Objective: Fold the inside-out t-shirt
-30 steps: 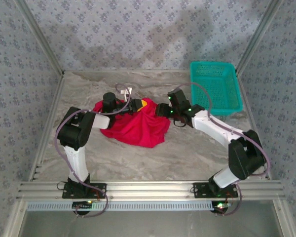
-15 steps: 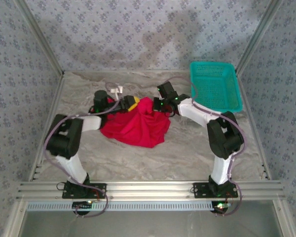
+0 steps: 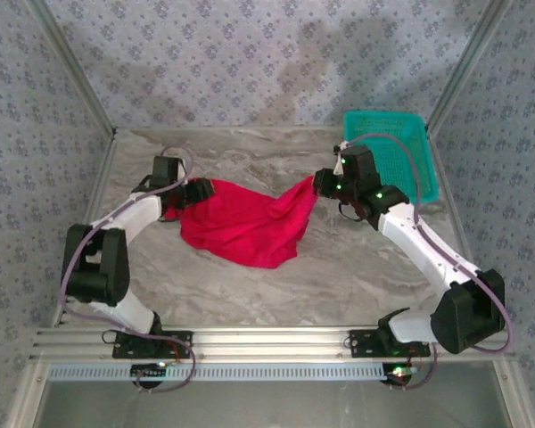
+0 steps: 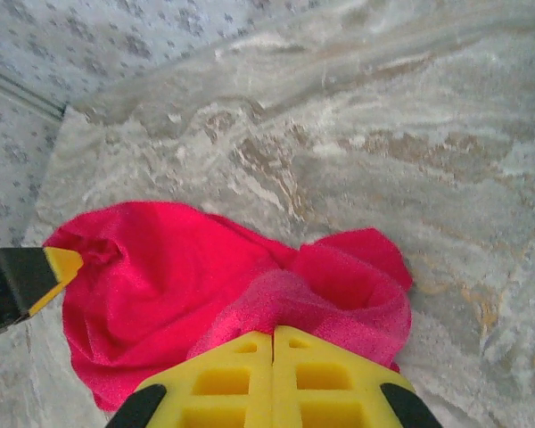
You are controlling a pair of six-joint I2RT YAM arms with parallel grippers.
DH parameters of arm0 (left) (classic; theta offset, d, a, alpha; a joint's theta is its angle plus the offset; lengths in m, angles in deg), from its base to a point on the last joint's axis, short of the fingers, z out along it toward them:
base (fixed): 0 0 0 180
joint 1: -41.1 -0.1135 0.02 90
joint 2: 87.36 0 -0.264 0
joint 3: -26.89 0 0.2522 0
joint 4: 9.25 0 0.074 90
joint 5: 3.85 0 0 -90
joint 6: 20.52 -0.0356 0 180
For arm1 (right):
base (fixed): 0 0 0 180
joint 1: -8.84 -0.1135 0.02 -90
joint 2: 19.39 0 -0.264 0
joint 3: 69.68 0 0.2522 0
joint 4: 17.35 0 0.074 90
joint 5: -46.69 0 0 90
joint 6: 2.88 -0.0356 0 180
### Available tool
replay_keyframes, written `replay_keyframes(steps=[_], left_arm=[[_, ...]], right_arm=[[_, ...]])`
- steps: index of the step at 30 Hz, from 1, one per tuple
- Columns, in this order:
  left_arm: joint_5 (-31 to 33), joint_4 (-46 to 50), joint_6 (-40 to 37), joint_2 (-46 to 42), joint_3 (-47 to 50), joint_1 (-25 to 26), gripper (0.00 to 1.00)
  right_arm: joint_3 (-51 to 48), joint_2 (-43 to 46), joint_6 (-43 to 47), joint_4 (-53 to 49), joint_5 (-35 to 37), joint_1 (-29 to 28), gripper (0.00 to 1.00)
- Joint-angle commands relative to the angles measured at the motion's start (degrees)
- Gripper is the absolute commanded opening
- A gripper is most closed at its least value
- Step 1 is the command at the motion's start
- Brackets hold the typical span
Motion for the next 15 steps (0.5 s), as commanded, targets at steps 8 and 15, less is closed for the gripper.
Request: replay_keyframes(steps=[8, 15], left_arm=[[4.5, 0.4, -0.4, 7.9, -4.8, 0.6, 0.67], [10.8, 3.7, -4.1, 12.3, -10.6, -0.1, 0.0]], right_arm=[[0.9, -1.3, 0.2, -0.3, -3.2, -0.1, 0.0], [1.6, -1.6, 0.6, -0.7, -3.5, 0.1, 0.0]])
